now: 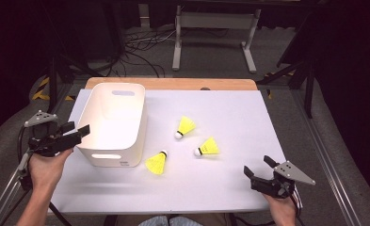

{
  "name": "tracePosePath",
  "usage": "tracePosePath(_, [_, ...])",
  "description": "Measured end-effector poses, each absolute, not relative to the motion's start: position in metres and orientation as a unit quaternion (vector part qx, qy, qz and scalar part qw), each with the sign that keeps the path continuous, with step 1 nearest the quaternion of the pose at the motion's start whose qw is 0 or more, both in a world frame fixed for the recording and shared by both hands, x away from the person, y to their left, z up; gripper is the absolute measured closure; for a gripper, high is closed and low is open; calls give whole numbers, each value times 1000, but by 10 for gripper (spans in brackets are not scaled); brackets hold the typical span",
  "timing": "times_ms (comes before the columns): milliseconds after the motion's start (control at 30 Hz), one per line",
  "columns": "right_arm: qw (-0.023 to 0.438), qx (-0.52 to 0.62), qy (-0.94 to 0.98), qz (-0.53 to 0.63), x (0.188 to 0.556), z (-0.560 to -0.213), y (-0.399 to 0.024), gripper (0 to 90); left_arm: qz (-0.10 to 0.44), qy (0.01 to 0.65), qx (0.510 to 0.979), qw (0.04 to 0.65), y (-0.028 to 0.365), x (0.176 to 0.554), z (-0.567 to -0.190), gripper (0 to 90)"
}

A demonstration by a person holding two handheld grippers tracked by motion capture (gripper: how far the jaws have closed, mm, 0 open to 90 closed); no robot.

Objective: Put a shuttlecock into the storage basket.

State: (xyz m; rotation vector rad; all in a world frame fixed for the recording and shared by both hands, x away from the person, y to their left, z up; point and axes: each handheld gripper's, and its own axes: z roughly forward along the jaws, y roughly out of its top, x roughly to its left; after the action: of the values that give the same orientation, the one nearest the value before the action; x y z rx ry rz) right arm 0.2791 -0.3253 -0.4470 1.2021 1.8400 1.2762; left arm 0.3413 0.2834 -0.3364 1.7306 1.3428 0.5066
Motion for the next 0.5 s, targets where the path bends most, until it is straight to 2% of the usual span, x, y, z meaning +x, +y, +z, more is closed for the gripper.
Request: tracePosePath(500, [295,451,693,479,279,-447,-325,127,181,513,716,439,255,346,-333,398])
